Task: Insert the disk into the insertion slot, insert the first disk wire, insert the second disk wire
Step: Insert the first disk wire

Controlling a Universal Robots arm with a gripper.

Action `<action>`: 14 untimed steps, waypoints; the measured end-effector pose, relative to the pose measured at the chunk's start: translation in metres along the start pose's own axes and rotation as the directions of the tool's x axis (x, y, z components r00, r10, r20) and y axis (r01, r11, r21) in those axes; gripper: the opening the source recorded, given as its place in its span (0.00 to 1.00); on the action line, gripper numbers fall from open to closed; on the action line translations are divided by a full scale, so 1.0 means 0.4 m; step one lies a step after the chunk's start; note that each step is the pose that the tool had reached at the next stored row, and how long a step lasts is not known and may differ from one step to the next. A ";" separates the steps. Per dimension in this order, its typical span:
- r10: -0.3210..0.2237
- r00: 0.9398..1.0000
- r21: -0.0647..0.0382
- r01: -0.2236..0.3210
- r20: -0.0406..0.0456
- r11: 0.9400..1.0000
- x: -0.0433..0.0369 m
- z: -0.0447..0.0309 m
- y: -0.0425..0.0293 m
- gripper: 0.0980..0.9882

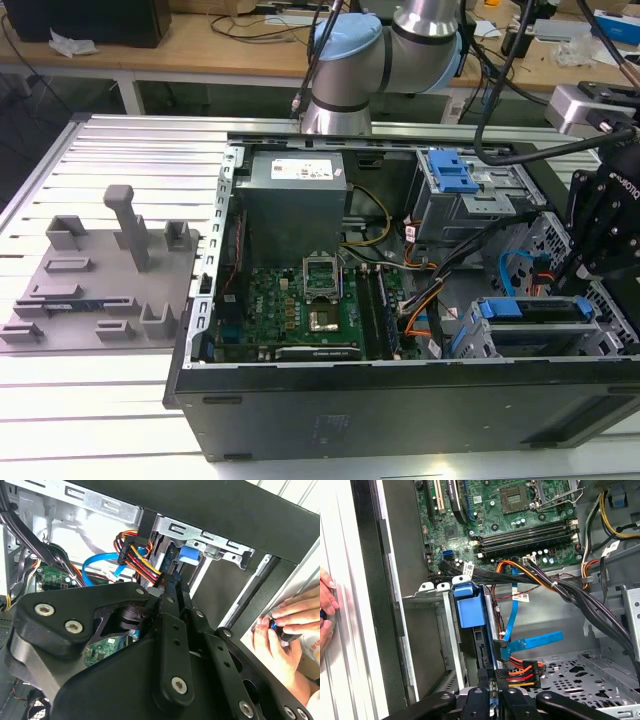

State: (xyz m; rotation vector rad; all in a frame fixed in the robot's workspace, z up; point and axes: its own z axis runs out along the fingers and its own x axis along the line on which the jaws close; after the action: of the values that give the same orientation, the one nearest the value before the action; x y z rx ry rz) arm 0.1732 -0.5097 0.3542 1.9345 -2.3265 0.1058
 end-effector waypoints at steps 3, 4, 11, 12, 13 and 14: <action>0.000 1.000 0.000 0.000 0.000 1.000 0.001 0.000 0.000 0.07; 0.000 1.000 0.000 0.000 0.000 1.000 0.001 0.000 0.000 0.07; 0.000 1.000 -0.001 0.000 0.003 1.000 0.010 0.007 -0.002 0.07; 0.000 1.000 -0.001 0.000 0.003 1.000 0.009 0.010 -0.002 0.07; -0.001 1.000 -0.001 0.001 0.003 1.000 0.008 0.011 -0.003 0.07; -0.005 1.000 0.000 0.005 0.003 1.000 0.008 0.012 -0.003 0.07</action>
State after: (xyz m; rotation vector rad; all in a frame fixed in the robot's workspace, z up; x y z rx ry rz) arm 0.1735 -0.5137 0.3498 1.9425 -2.3231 0.1024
